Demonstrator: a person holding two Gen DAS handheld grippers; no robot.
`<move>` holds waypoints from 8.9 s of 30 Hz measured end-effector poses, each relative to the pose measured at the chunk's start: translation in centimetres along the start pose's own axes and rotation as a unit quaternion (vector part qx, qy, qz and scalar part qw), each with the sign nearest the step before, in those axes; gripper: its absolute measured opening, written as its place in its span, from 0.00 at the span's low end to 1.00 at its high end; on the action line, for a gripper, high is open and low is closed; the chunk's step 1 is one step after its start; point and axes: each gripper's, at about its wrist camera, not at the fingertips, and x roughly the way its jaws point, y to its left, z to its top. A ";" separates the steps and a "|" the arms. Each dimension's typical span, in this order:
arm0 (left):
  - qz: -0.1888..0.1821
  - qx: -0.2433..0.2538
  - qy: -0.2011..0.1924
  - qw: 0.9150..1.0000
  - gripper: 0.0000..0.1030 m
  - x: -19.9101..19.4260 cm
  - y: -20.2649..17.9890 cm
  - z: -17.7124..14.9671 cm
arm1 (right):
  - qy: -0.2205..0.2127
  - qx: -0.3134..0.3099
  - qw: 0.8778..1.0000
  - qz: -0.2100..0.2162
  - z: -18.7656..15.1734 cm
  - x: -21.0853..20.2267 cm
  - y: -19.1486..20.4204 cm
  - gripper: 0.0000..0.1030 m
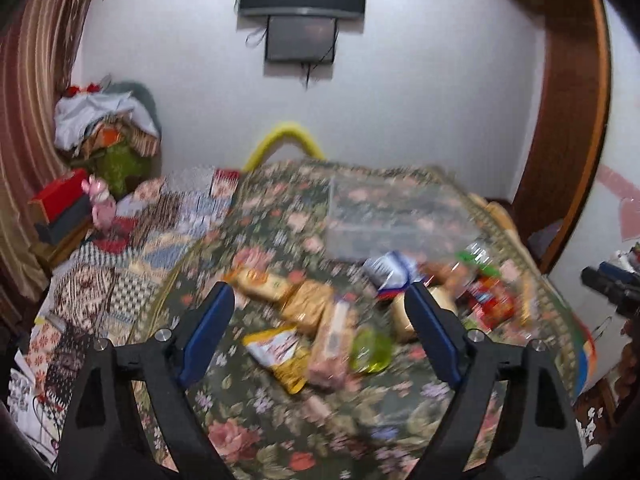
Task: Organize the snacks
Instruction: 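Reach the left tool to the white-yellow chip bag while the right tool reaches the long biscuit pack, then close the left tool on the chip bag while the right tool grasps the biscuit pack, then carry both snacks over the clear box and release them inside, then withdraw both tools and reach the left tool to the green jelly cup while the right reaches the pea bag, then grasp the green jelly cup with the left tool while the right tool grasps the green pea bag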
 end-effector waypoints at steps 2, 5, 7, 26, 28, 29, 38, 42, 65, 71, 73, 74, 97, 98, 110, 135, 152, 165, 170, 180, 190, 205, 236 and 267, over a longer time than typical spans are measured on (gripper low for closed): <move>0.002 -0.008 0.026 1.000 0.84 1.5 1.0 -0.7 | 0.017 0.007 1.000 -0.010 -0.2 1.0 -0.6 0.91; 0.016 -0.008 0.053 0.998 0.84 3.6 1.9 -1.9 | 0.043 0.016 0.999 -0.023 -0.6 2.7 -1.7 0.87; 0.024 -0.009 0.070 0.997 0.84 5.0 2.5 -2.7 | 0.061 0.023 0.997 -0.030 -1.0 3.8 -2.3 0.84; 0.008 -0.044 0.171 0.984 0.61 14.1 4.9 -6.3 | 0.147 0.054 0.985 -0.069 -1.0 11.5 -5.3 0.56; 0.003 -0.053 0.173 0.984 0.61 14.5 5.2 -6.3 | 0.147 0.058 0.985 -0.068 -1.2 11.7 -5.4 0.56; -0.001 -0.060 0.176 0.983 0.61 14.7 5.5 -6.3 | 0.147 0.058 0.985 -0.068 -1.2 11.7 -5.4 0.56; 0.003 -0.057 0.181 0.982 0.59 14.7 6.0 -6.6 | 0.147 0.057 0.986 -0.058 -1.6 10.8 -5.7 0.47; -0.011 -0.073 0.192 0.979 0.59 14.7 6.7 -6.8 | 0.153 0.070 0.985 -0.046 -1.9 11.0 -6.2 0.46; -0.027 -0.068 0.166 0.983 0.19 12.6 5.6 -4.4 | 0.142 0.083 0.985 -0.045 -2.4 10.3 -6.3 0.32; -0.020 -0.048 0.144 0.988 0.18 10.5 5.0 -2.8 | 0.120 0.084 0.989 -0.035 -1.4 8.3 -6.1 0.32; -0.018 -0.042 0.134 0.990 0.18 9.7 4.8 -2.3 | 0.110 0.081 0.990 -0.032 -0.9 7.7 -5.8 0.32; -0.016 -0.040 0.128 0.991 0.18 9.4 4.7 -2.0 | 0.105 0.079 0.991 -0.031 -0.6 7.4 -5.7 0.32; -0.048 -0.015 0.051 0.997 0.18 10.0 1.3 7.5 | 0.017 0.023 0.999 0.035 6.5 7.4 0.0 0.32; -0.049 -0.014 0.050 0.997 0.18 10.3 1.1 7.7 | 0.016 0.021 0.999 0.037 6.7 7.7 0.2 0.32; -0.065 0.008 0.051 0.997 0.18 15.7 -1.9 10.3 | 0.019 0.019 0.999 0.048 9.4 12.1 1.5 0.32; -0.068 0.021 0.110 0.991 0.18 26.9 -5.1 12.0 | 0.114 -0.022 0.992 0.040 11.2 21.8 2.6 0.32; -0.047 0.044 0.151 0.987 0.24 29.2 -6.1 10.5 | 0.145 -0.077 0.986 0.022 10.0 23.0 3.6 0.36; -0.050 0.064 0.098 0.992 0.58 22.3 -6.3 11.7 | 0.085 -0.098 0.991 0.022 10.6 16.0 4.1 0.37; -0.061 0.058 0.077 0.993 0.64 18.1 -5.8 11.9 | 0.070 -0.096 0.992 0.031 10.2 13.0 4.5 0.40; -0.064 0.047 0.065 0.995 0.77 11.0 -3.8 10.2 | 0.053 -0.097 0.993 0.046 7.7 7.8 5.6 0.49; -0.063 0.048 0.103 0.992 0.78 8.2 -1.7 5.8 | 0.086 -0.083 0.991 0.058 3.3 5.9 6.2 0.51; -0.094 0.032 0.187 0.977 0.78 9.8 -2.3 -1.5 | 0.178 -0.085 0.978 0.072 -3.7 7.8 7.5 0.55; -0.102 0.048 0.236 0.965 0.45 16.0 -5.0 -5.9 | 0.209 -0.059 0.972 0.087 -5.5 11.3 6.5 0.37; -0.134 0.031 0.135 0.981 0.38 9.2 -6.1 1.4 | 0.099 -0.056 0.989 0.094 0.7 6.3 5.9 0.20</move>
